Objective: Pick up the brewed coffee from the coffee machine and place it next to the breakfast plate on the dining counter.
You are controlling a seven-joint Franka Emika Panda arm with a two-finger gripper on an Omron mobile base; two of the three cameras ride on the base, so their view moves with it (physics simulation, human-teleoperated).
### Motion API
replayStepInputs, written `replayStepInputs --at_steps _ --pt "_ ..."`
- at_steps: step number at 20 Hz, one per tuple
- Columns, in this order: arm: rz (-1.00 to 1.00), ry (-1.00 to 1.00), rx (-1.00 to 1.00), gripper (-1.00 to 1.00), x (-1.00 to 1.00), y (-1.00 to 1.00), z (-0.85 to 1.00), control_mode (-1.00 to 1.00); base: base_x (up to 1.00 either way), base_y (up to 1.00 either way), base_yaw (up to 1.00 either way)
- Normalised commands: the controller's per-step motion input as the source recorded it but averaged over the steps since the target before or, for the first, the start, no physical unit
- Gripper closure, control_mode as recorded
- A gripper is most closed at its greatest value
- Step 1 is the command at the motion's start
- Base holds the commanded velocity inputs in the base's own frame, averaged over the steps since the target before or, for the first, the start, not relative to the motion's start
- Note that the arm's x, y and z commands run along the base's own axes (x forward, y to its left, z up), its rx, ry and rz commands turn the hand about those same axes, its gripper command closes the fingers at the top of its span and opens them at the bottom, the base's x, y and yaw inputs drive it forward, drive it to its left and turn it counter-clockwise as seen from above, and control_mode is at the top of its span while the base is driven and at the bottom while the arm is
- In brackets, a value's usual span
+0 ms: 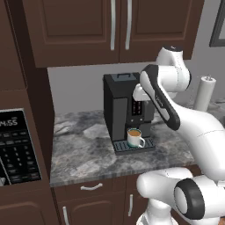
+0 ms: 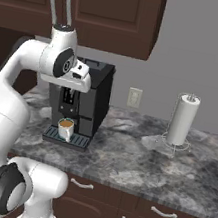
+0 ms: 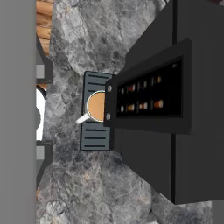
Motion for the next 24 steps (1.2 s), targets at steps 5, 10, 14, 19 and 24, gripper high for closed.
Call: replayStepInputs --at_steps 5,10,14,19,24 --pt "0.04 0.0 0.0 -1.0 -0.19 0.0 -0.23 -1.0 0.0 0.0 0.0" --pt "0.13 0.02 0.0 -1.0 -0.18 0.0 -0.65 -1.0 0.0 0.0 0.0" --pt "0.19 0.0 0.0 -1.0 -0.02 -0.05 -0.68 -1.0 0.0 0.0 0.0" --pt "0.19 -0.07 0.0 -1.0 -0.02 -0.15 -0.52 -1.0 0.0 0.0 0.0" --pt "0.11 -0.24 0.0 -1.0 0.01 -0.06 -0.5 -1.0 0.0 0.0 0.0"
